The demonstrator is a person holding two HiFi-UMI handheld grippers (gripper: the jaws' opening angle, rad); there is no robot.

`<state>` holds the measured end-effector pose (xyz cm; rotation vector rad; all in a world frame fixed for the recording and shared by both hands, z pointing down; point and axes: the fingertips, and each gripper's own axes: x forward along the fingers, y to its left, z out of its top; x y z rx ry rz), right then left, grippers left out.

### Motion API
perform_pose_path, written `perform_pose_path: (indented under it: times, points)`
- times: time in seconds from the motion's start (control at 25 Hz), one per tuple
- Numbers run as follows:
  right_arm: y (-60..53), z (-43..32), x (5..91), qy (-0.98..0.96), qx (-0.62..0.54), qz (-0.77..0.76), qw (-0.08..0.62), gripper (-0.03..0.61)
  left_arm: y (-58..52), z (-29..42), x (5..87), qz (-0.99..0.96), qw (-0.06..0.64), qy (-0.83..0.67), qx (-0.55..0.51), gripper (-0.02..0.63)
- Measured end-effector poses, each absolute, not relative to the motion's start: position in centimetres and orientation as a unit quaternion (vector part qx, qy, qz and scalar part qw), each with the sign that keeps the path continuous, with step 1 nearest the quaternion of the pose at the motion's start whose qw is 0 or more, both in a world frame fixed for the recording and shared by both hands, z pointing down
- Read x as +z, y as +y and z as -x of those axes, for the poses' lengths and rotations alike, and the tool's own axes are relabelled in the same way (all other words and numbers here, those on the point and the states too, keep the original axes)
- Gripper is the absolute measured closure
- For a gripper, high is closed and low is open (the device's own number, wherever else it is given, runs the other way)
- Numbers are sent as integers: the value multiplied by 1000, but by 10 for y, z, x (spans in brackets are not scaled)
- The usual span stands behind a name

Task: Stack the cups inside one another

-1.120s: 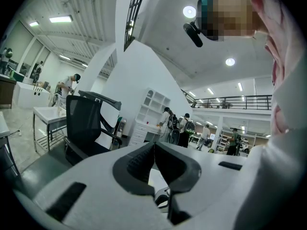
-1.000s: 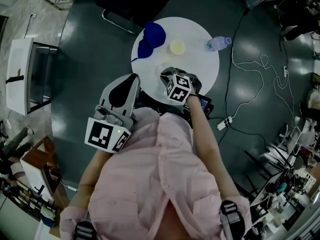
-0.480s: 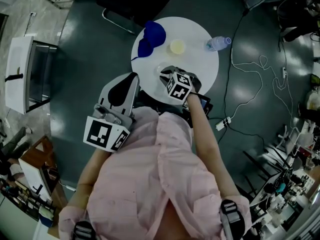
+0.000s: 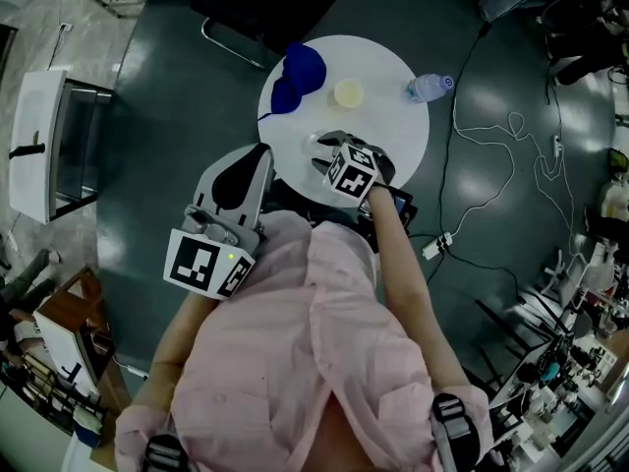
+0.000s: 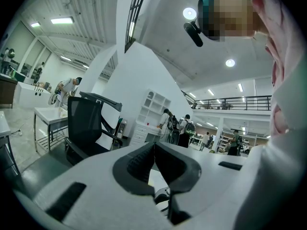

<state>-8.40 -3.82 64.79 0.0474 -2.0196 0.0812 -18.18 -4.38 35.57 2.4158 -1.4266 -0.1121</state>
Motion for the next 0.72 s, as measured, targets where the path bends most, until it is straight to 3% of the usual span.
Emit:
perform_pose_path:
  times: [0.72]
  points:
    - [-43, 83, 637, -860, 33, -47, 507, 393, -43, 177, 356, -849, 165, -501, -39, 594]
